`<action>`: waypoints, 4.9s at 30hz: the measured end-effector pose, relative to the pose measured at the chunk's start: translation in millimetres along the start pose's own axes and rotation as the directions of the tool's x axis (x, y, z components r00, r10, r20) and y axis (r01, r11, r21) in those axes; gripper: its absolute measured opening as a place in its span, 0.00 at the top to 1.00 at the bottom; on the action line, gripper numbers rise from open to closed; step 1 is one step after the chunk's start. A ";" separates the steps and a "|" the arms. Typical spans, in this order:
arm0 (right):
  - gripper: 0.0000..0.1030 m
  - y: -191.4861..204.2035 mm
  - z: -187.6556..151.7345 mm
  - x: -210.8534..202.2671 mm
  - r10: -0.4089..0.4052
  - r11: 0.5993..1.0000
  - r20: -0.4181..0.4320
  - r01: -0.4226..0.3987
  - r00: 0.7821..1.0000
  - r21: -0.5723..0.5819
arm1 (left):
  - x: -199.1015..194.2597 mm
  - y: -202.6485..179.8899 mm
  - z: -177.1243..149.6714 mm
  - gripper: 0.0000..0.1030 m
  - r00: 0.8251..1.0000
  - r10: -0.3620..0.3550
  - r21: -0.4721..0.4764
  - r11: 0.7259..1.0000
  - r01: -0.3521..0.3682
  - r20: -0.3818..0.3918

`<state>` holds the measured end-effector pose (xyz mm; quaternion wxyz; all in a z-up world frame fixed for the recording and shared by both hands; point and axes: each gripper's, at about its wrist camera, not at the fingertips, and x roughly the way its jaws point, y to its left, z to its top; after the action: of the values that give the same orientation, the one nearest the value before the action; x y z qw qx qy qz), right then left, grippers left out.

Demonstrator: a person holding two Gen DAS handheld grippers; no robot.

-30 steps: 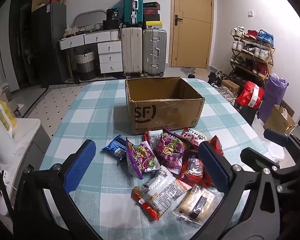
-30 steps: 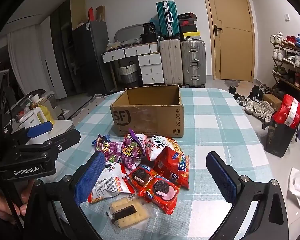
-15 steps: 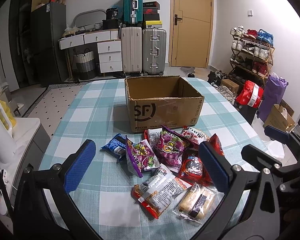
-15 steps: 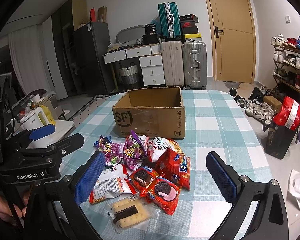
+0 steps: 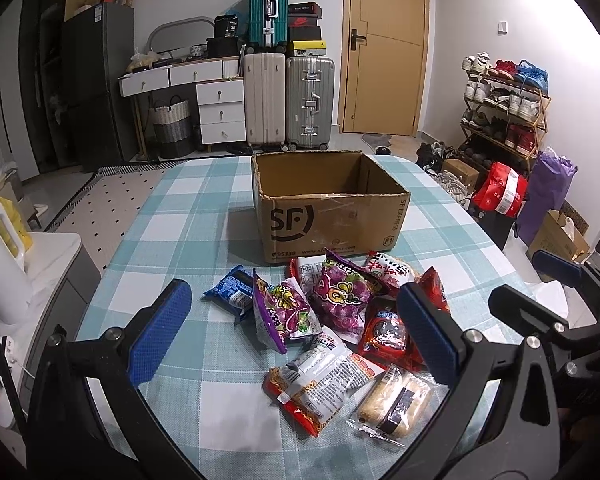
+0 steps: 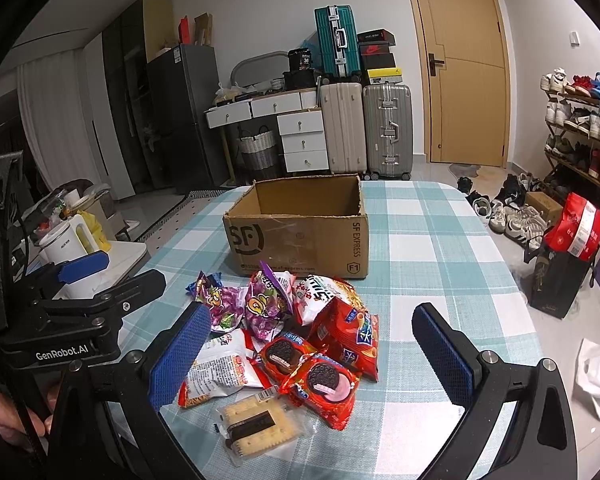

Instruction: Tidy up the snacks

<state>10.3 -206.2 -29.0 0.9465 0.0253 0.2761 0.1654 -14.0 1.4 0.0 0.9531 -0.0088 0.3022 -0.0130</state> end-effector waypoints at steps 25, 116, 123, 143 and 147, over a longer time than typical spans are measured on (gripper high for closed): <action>0.00 -4.8 0.7 -4.3 -0.008 1.000 0.003 0.008 1.000 0.000 | 10.7 -1.8 -1.3 0.01 0.999 0.004 0.003 1.000 -0.004 -0.033; 0.47 -43.4 -68.9 72.6 0.215 0.971 -0.181 -0.190 0.960 0.145 | 95.9 18.1 -72.6 0.01 0.941 -0.156 -0.049 0.988 0.148 -0.301; 0.47 -46.8 -72.3 74.2 0.218 0.970 -0.182 -0.194 0.959 0.145 | 123.7 13.5 -79.7 0.01 0.920 -0.183 -0.047 0.983 0.177 -0.346; 0.47 -52.5 -73.9 69.9 0.214 0.969 -0.172 -0.187 0.962 0.160 | 138.7 0.1 -77.3 0.52 0.887 -0.334 -0.108 0.942 0.317 -0.319; 0.47 -46.6 -70.4 65.2 0.214 0.971 -0.164 -0.191 0.963 0.146 | 135.8 -5.3 -78.7 0.55 0.883 -0.345 -0.100 0.938 0.331 -0.319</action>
<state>38.6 -231.8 -128.6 0.8924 0.0995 0.3657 0.2450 51.4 -8.7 -142.4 0.8713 -0.0791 0.4521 -0.1739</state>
